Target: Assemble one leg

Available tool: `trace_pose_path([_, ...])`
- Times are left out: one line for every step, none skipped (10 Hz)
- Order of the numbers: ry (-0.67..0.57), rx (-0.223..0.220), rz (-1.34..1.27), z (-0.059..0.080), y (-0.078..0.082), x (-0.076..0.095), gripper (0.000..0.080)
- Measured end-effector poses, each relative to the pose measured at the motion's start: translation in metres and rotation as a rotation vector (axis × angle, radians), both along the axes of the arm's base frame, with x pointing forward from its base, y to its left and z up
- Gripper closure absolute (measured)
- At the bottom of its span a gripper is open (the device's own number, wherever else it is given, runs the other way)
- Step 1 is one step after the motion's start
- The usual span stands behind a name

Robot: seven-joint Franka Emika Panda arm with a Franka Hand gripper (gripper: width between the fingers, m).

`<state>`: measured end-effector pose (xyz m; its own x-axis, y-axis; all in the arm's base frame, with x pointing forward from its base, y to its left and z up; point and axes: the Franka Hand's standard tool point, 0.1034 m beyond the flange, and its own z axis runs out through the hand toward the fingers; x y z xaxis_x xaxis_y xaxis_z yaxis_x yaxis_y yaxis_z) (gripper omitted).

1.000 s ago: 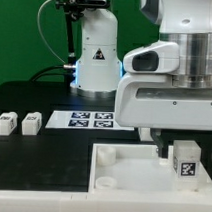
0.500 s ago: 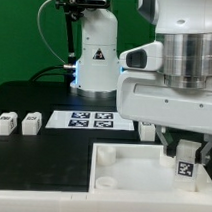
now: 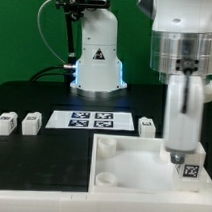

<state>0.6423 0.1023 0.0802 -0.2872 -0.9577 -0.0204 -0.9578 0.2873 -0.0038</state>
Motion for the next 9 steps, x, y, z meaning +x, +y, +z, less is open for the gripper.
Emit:
trace_pose_path([0.011, 0.015, -0.074, 0.0001, -0.0017, -0.0013, 0.0499])
trace_pose_path([0.013, 0.016, -0.064, 0.0004, -0.0012, -0.0016, 0.0499])
trace_pose_path([0.014, 0.020, -0.095, 0.0001, -0.0013, -0.0020, 0.0499])
trace_pose_path([0.016, 0.027, -0.109, 0.0000, -0.0021, -0.0027, 0.0499])
trace_pose_path([0.016, 0.029, -0.114, 0.0001, -0.0017, -0.0029, 0.0499])
trace_pose_path([0.016, 0.029, -0.082, -0.0008, -0.0007, -0.0034, 0.0419])
trace_pose_path([0.017, 0.028, -0.055, -0.0019, -0.0004, -0.0039, 0.0419])
trace_pose_path([0.017, 0.028, -0.054, -0.0019, -0.0004, -0.0039, 0.0283])
trace_pose_path([0.016, 0.028, -0.053, -0.0017, -0.0003, -0.0038, 0.0178])
